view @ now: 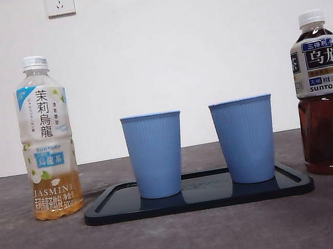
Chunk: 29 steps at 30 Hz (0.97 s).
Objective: Pour the drink into the cup
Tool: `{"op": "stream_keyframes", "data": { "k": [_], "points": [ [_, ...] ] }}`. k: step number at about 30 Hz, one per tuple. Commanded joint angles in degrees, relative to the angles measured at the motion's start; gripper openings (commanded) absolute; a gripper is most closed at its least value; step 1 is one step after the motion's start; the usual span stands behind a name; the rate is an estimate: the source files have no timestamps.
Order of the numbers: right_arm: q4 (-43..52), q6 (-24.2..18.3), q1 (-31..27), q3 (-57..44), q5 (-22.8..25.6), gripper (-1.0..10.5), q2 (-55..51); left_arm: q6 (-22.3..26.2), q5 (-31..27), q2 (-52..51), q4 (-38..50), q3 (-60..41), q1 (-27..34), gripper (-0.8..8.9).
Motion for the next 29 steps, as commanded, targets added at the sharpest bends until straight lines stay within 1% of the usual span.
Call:
{"op": "stream_keyframes", "data": {
  "k": [1, 6, 9, 11, 13, 16, 19, 21, 24, 26, 29],
  "points": [
    [0.4, 6.3, 0.4, 2.2, -0.1, 0.1, 0.1, -3.9, 0.3, 1.1, 1.8, 2.3, -1.0, 0.16],
    [-1.6, 9.3, 1.6, 8.3, 0.0, 0.1, 1.0, -8.6, 0.4, 4.9, 2.0, 7.8, -2.7, 0.16],
    [-5.5, 9.7, 2.0, 13.7, 0.0, 0.1, 3.1, -9.3, 1.7, 8.2, 0.2, 12.3, -3.6, 0.16],
    [-7.4, 9.7, 2.2, 17.1, -0.2, 0.1, 4.9, -9.2, 2.5, 10.6, -2.1, 15.6, -4.1, 0.16],
    [-8.8, 9.5, 2.2, 20.5, -1.7, 0.1, 7.0, -8.6, 4.3, 13.5, -4.8, 19.4, -4.3, 0.16],
    [-11.6, 8.7, 2.2, 25.4, -5.6, 0.1, 10.5, -6.7, 8.2, 18.1, -8.5, 25.0, -4.6, 0.16],
    [-16.4, 6.3, 2.2, 30.5, -8.9, 0.1, 14.2, -3.2, 14.1, 22.7, -12.5, 30.7, -4.7, 0.16],
    [-20.2, 3.4, 2.2, 34.0, -11.5, 0.1, 16.7, -0.3, 17.7, 25.4, -15.3, 34.1, -4.8, 0.16],
    [-25.0, -0.9, 2.2, 37.9, -15.8, 0.1, 20.2, 3.5, 21.1, 29.2, -19.3, 38.4, -5.9, 0.16],
    [-27.7, -3.7, 2.2, 39.9, -18.7, 0.1, 22.3, 5.9, 23.9, 31.3, -20.8, 40.0, -6.9, 0.16],
    [-31.1, -7.1, 2.2, 42.0, -22.5, 0.1, 24.7, 8.6, 30.1, 33.9, -21.7, 40.9, -8.5, 0.16]
  ]
}}
